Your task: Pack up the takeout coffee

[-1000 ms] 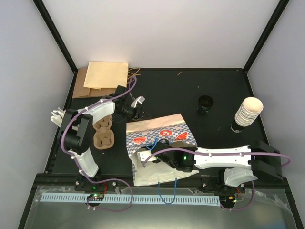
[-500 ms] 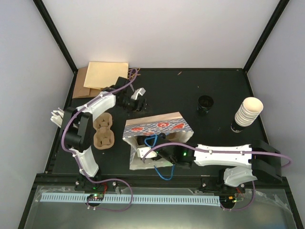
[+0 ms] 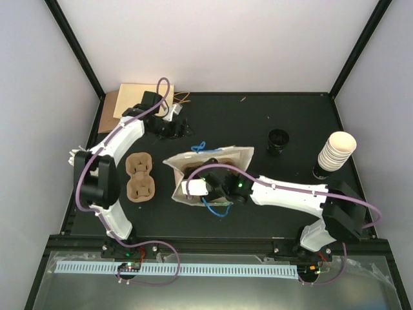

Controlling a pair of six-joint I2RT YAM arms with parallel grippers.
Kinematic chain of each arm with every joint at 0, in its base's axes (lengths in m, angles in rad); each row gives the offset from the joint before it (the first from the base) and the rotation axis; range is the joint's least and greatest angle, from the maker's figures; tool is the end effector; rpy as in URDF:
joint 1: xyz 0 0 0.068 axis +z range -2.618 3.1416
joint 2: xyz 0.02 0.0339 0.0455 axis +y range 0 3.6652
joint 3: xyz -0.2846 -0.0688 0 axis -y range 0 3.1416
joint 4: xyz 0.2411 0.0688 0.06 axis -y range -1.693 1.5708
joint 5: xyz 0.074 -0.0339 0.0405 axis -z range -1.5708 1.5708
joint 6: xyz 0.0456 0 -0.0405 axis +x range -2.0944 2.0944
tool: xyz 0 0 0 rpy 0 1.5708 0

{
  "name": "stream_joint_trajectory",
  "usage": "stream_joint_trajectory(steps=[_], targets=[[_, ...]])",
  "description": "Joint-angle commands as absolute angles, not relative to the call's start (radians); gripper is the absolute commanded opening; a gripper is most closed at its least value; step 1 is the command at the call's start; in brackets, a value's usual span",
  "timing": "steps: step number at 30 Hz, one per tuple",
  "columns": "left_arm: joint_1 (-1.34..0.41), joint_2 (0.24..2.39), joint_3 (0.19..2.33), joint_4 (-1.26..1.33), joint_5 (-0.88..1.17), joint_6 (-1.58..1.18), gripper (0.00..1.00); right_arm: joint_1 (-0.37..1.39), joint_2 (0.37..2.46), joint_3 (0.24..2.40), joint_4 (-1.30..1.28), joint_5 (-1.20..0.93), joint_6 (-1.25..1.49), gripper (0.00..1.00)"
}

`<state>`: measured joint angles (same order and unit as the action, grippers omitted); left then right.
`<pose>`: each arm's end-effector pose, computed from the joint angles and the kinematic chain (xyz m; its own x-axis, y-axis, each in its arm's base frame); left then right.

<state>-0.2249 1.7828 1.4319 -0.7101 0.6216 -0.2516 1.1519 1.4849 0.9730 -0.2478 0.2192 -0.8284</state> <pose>0.3656 -0.1109 0.2682 -0.9382 0.0070 -0.3461 0.2321 0.7546 -0.6138 0.1397 0.2893 0.2496 0.4204 -0.8240 -0.3798 -0.7659 -0.0978 -0.6355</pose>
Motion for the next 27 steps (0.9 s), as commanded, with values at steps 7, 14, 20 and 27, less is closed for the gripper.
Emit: stream_joint_trajectory(steps=[7,14,20,27], targets=[[-0.134,1.499,1.473,-0.775,0.459,-0.288,0.99,0.993,1.687,1.248,-0.548,-0.065,-0.808,0.45],[-0.101,1.381,1.458,-0.794,0.434,-0.259,0.99,0.908,1.819,1.393,-0.696,-0.175,-0.819,0.45],[-0.098,1.321,1.422,-0.789,0.467,-0.249,0.99,0.867,1.91,1.481,-0.833,-0.226,-0.833,0.42],[-0.097,1.295,1.4,-0.805,0.503,-0.246,0.99,0.866,1.916,1.405,-0.777,-0.242,-0.798,0.43]])
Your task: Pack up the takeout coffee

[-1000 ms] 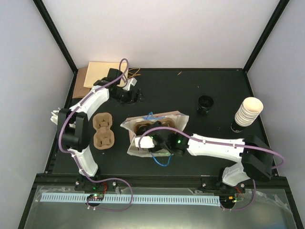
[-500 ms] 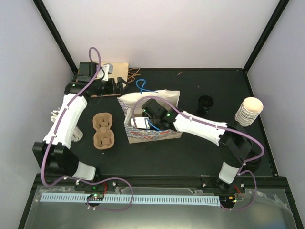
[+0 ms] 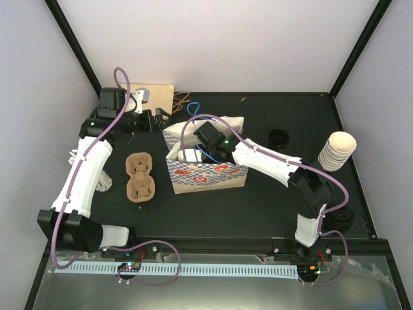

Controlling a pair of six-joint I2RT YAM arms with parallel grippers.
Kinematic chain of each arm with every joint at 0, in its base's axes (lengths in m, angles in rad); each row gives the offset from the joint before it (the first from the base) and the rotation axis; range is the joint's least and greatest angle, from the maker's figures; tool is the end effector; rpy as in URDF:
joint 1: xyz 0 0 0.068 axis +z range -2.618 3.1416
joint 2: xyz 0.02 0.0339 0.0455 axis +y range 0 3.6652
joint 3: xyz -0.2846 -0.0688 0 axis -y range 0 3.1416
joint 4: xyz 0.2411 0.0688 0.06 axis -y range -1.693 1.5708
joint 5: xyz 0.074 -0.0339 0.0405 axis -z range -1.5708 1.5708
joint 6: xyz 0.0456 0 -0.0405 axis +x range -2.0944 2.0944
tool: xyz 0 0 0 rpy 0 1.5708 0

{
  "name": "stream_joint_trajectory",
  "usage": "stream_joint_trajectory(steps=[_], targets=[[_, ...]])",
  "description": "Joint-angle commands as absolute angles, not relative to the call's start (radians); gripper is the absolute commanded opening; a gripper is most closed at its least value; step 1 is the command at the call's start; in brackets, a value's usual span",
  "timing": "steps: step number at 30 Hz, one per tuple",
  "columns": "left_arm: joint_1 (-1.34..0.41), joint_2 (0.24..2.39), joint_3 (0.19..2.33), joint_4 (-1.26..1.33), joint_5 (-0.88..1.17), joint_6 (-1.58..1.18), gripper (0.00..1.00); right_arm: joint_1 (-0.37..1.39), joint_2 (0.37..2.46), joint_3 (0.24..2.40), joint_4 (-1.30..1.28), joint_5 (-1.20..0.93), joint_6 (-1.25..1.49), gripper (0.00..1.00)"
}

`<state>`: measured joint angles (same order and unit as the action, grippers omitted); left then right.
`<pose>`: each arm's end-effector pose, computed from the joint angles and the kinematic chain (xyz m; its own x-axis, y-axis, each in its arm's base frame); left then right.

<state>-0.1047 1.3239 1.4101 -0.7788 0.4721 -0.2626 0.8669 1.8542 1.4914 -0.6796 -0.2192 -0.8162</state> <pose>0.2700 -0.0492 0.3968 -0.7278 -0.1560 -0.6678 0.2612 0.8374 -0.4802 0.2552 0.3159 0.2549 0.2109 -0.8503 -0.4822 -0.9655 -0.1042 -0.2387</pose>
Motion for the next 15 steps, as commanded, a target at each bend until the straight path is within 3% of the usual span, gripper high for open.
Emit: stream_joint_trajectory(steps=[1,15], targets=[[-0.097,1.29,1.396,-0.806,0.504,-0.245,0.99,0.867,1.919,1.389,-0.766,-0.244,-0.792,0.43],[-0.098,1.246,1.335,-0.814,0.505,-0.238,0.99,0.871,1.923,1.218,-0.599,-0.253,-0.733,0.44]])
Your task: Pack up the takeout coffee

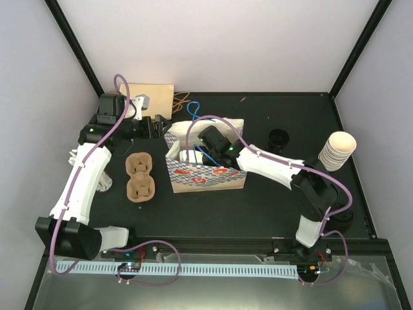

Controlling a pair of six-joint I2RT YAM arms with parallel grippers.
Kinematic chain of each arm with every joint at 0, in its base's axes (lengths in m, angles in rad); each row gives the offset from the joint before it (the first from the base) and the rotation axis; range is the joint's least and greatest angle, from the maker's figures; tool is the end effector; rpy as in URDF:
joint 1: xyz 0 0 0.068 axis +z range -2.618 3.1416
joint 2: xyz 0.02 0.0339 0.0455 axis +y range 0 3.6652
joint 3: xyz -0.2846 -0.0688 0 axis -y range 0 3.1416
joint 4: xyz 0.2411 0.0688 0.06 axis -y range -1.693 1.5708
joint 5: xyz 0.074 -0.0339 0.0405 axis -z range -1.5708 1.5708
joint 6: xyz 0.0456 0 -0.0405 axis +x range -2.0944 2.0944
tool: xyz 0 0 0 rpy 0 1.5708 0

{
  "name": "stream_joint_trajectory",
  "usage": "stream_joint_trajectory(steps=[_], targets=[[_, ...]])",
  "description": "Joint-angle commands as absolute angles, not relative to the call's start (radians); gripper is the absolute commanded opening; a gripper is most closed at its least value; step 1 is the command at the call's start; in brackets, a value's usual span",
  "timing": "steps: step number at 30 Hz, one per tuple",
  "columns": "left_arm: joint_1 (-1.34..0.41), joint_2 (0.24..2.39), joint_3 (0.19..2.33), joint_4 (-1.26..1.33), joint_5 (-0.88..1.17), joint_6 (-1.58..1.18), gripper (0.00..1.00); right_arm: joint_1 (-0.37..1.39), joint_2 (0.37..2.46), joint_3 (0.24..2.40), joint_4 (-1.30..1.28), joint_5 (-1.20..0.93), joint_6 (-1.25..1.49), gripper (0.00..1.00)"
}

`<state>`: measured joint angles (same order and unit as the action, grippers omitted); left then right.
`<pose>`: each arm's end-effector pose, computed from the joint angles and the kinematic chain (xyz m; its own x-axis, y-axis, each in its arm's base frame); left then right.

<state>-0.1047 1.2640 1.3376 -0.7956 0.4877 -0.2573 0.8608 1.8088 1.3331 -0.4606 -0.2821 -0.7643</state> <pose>0.2522 -0.0480 0.3868 -0.7481 -0.1474 -0.6470 0.2603 0.8317 -0.4905 0.2503 0.3107 0.2381 0.1995 -0.7876 -0.5830 -0.9667 -0.0611 -0.2484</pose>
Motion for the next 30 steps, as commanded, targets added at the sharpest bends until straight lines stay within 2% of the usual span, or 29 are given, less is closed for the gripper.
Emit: stream_joint_trajectory(steps=[1,10,12,13,14,15,30], targets=[[-0.097,1.246,1.335,-0.817,0.504,-0.236,0.99,0.87,1.914,1.215,-0.592,-0.254,-0.73,0.44],[-0.097,1.237,1.339,-0.828,0.497,-0.23,0.99,0.871,1.849,1.263,-0.61,-0.253,-0.73,0.48],[-0.097,1.237,1.34,-0.829,0.497,-0.23,0.99,0.871,1.838,1.284,-0.622,-0.251,-0.725,0.52],[-0.097,1.236,1.339,-0.83,0.498,-0.229,0.99,0.871,1.832,1.297,-0.627,-0.251,-0.723,0.68],[-0.097,1.236,1.339,-0.832,0.498,-0.229,0.99,0.87,1.825,1.308,-0.629,-0.25,-0.72,0.94],[-0.098,1.235,1.339,-0.834,0.498,-0.228,0.99,0.871,1.815,1.316,-0.631,-0.251,-0.717,0.99],[-0.097,1.227,1.341,-0.846,0.503,-0.225,0.99,0.871,1.698,1.427,-0.727,-0.282,-0.705,1.0]])
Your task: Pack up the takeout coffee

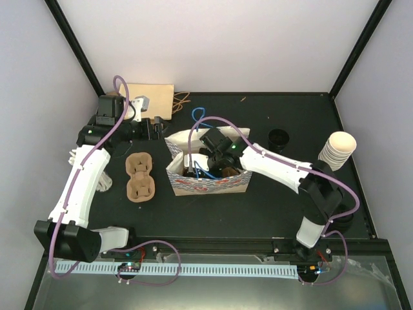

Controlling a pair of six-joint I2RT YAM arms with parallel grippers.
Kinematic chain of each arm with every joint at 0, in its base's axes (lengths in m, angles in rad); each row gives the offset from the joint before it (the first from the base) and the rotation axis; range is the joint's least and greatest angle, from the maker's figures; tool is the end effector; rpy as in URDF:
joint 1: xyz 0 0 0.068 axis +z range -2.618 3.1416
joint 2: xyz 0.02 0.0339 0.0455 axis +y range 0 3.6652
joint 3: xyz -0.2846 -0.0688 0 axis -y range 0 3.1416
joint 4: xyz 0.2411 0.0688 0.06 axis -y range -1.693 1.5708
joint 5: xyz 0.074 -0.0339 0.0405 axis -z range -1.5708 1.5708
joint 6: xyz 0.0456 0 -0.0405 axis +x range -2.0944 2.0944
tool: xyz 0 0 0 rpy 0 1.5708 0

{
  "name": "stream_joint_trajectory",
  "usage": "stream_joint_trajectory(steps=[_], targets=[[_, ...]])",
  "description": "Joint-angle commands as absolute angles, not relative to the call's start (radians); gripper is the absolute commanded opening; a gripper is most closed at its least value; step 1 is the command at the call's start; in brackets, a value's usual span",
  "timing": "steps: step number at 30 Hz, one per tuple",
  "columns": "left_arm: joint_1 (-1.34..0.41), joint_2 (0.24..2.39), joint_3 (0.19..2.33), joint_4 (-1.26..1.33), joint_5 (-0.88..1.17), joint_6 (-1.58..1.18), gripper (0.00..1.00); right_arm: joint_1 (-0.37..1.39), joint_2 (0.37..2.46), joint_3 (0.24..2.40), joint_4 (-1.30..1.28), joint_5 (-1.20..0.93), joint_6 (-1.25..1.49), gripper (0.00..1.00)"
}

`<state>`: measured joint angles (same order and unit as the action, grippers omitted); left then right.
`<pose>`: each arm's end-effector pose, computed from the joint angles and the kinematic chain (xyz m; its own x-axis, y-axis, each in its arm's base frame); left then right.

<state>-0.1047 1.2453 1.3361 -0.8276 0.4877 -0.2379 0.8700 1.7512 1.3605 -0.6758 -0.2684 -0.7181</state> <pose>0.2447 -0.0472 0.3880 -0.7525 -0.1303 -0.6456 0.2677 0.8351 -0.4805 0.2318 0.2935 0.2539 0.1141 -0.8486 -0.5166 -0.9886 -0.0458 -0.1431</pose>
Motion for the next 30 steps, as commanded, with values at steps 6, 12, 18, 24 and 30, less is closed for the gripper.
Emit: stream_joint_trajectory(steps=[6,12,18,24,30], targets=[[-0.097,1.217,1.347,-0.856,0.503,-0.22,0.99,0.87,1.668,1.481,-0.748,-0.293,-0.685,1.0],[-0.097,1.195,1.345,-0.867,0.489,-0.206,0.99,0.87,1.642,1.517,-0.749,-0.298,-0.662,1.0],[-0.097,1.159,1.348,-0.897,0.461,-0.185,0.99,0.871,1.582,1.554,-0.683,-0.272,-0.583,1.0],[-0.097,1.105,1.36,-0.955,0.444,-0.161,0.99,0.869,1.515,1.574,-0.644,-0.239,-0.515,1.0],[-0.098,1.037,1.327,-0.973,0.403,-0.15,0.99,0.87,1.408,1.518,-0.553,-0.168,-0.467,1.0]])
